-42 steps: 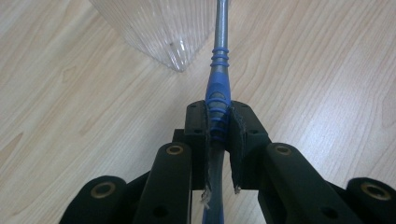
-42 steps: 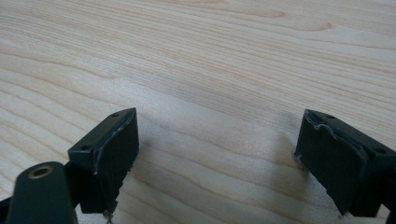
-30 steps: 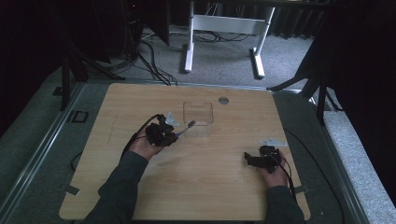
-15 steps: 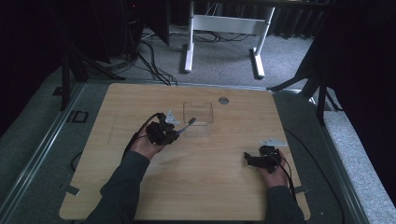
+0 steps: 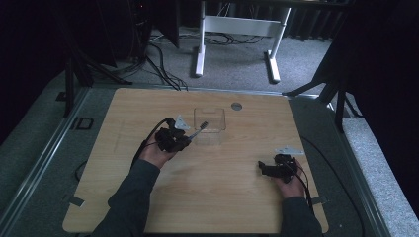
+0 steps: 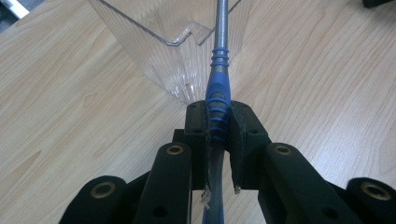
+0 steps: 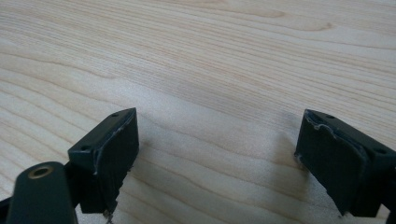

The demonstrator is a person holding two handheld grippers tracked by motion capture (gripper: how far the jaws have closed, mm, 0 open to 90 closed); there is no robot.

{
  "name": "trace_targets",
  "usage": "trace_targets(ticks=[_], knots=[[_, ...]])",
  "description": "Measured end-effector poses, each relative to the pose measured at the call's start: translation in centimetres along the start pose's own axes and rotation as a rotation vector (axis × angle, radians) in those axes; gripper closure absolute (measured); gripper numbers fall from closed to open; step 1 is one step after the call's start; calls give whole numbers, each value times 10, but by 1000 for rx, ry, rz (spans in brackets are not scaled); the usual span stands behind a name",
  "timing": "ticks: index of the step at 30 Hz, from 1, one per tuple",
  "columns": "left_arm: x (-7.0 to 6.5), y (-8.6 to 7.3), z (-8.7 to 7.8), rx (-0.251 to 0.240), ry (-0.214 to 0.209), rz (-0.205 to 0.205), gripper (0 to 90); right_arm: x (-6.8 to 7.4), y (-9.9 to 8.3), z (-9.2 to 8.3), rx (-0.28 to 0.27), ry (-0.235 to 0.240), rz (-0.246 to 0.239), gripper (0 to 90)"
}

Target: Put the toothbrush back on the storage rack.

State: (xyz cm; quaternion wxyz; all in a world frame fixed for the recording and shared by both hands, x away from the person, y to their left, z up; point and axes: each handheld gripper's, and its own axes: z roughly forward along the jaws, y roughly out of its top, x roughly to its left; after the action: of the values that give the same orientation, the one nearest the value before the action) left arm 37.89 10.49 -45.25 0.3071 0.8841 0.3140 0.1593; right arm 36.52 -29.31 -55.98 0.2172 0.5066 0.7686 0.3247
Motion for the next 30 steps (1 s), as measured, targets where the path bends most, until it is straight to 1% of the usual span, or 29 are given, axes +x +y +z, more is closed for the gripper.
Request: trace_targets(ticks=[14,30], knots=[[0,2,-2,-35,6,-26,787,0,0,0,0,0,-1,127],[-2,3,-2,-63,11,-34,787,0,0,0,0,0,-1,127]])
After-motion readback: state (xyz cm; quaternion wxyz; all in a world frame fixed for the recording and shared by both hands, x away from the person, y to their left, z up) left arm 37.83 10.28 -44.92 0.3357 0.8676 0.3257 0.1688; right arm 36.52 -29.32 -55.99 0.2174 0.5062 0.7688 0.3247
